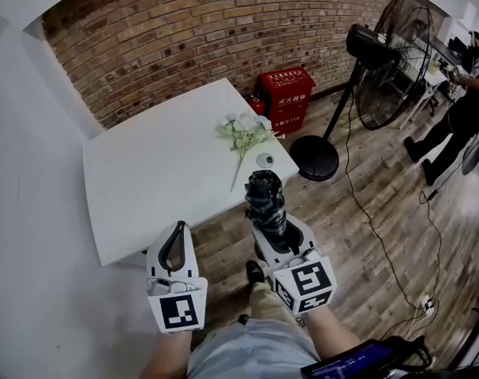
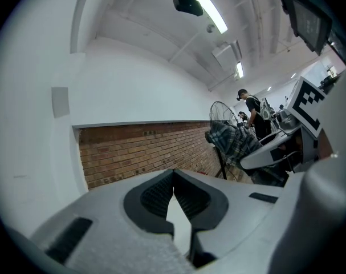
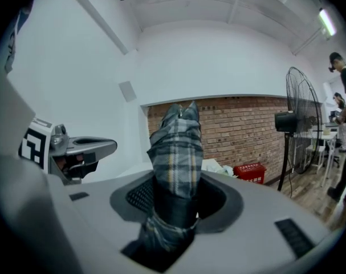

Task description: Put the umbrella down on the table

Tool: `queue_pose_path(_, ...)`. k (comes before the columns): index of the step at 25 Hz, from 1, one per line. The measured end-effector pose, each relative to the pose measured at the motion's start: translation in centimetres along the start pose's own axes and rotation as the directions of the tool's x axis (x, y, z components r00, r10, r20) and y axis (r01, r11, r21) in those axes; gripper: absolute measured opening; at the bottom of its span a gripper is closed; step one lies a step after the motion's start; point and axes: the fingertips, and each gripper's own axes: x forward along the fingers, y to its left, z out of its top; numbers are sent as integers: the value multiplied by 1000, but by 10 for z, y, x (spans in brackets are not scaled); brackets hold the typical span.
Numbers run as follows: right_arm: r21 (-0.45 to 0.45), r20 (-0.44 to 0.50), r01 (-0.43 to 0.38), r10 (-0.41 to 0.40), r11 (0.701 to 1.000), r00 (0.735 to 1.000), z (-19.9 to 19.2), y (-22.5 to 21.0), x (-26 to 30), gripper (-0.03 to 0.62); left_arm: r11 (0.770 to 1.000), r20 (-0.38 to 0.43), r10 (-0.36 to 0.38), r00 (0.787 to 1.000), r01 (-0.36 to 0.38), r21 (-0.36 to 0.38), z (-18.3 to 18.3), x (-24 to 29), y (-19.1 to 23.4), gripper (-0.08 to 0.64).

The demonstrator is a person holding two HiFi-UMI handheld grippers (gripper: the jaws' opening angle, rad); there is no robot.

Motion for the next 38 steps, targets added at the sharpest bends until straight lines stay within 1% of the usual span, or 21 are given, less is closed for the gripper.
queue_pose_path(6, 14, -18, -45, 46, 999, 999, 8, -45, 65, 181, 998, -26, 44, 999, -43, 37, -1, 68, 13, 2)
queue_pose_path(9, 8, -11, -89, 89, 996, 996, 22, -55, 99, 180, 996, -41, 81, 996, -80, 39, 1, 95, 26, 2)
queue_pose_path(15, -25, 13, -171, 172, 985, 985, 52, -65, 156, 181, 986, -25, 166, 986, -165, 38, 14, 135, 54, 2)
queue_pose_path(22, -73, 45, -251, 254, 965, 966, 83, -64, 209, 180, 967, -12, 253, 967, -252, 38, 19, 161, 84, 2)
queue_pose_path(27, -102, 55, -277, 283, 956, 958, 95, -58, 231, 181, 954, 7, 300, 954, -300, 24, 21, 169, 104, 2)
queue_pose_path(32, -117, 47, -285, 292, 951, 955, 105, -52, 251, 181, 949, -6, 315, 949, -315, -7, 16, 179, 122, 2)
queue_pose_path(38, -123, 47, -282, 289, 952, 956, 110, -45, 283, 180, 944, -15, 329, 944, -329, 0, 2, 194, 155, 2)
